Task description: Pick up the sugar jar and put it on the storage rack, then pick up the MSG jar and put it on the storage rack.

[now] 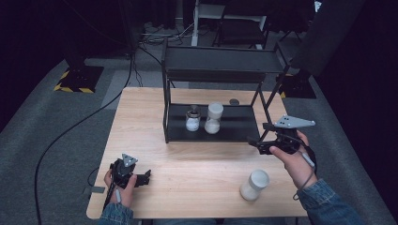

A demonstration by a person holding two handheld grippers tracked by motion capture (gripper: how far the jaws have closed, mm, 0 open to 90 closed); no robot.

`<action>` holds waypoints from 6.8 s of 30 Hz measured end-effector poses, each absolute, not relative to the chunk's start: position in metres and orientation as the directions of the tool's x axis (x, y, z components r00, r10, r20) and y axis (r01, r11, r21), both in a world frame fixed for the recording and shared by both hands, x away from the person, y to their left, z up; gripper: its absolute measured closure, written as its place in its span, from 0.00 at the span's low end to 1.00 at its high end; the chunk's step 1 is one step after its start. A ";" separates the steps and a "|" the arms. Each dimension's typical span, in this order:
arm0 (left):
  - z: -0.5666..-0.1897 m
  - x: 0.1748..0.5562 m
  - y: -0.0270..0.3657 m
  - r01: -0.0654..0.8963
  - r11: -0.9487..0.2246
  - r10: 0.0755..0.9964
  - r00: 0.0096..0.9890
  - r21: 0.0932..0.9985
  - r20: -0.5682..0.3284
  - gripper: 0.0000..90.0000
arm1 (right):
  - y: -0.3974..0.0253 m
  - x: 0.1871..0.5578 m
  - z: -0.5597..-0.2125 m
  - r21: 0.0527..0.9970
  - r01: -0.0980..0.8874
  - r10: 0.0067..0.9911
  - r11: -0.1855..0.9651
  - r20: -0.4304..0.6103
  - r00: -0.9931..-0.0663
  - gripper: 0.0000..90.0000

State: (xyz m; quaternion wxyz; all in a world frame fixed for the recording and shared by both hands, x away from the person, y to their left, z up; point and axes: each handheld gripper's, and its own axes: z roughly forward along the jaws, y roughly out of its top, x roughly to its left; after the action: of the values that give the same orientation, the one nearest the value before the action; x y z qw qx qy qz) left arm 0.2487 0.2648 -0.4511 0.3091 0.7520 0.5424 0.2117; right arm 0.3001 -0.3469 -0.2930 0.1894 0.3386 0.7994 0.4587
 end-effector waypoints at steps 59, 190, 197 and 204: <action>-0.451 0.249 0.265 0.685 -0.220 0.947 0.321 0.695 -0.017 0.00 | -0.356 0.234 -0.369 0.860 0.378 0.685 0.341 0.048 -0.727 0.15; -0.451 0.249 0.265 0.684 -0.223 0.946 0.323 0.695 -0.015 0.00 | -0.340 0.325 -0.322 0.856 0.309 0.650 0.414 -0.040 -0.759 0.37; -0.451 0.249 0.265 0.684 -0.222 0.946 0.323 0.695 -0.015 0.00 | -0.335 0.338 -0.319 0.860 0.307 0.650 0.408 -0.038 -0.759 0.37; -0.451 0.249 0.265 0.684 -0.225 0.945 0.326 0.694 -0.014 0.00 | -0.328 0.349 -0.322 0.851 0.303 0.644 0.430 -0.054 -0.763 0.37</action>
State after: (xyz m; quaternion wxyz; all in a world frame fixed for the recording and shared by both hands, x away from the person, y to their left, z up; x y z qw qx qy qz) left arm 0.2486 0.2649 -0.4510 0.3084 0.7534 0.5407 0.2117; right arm 0.3491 -0.3280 -0.3216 0.1895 0.2872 0.8239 0.4502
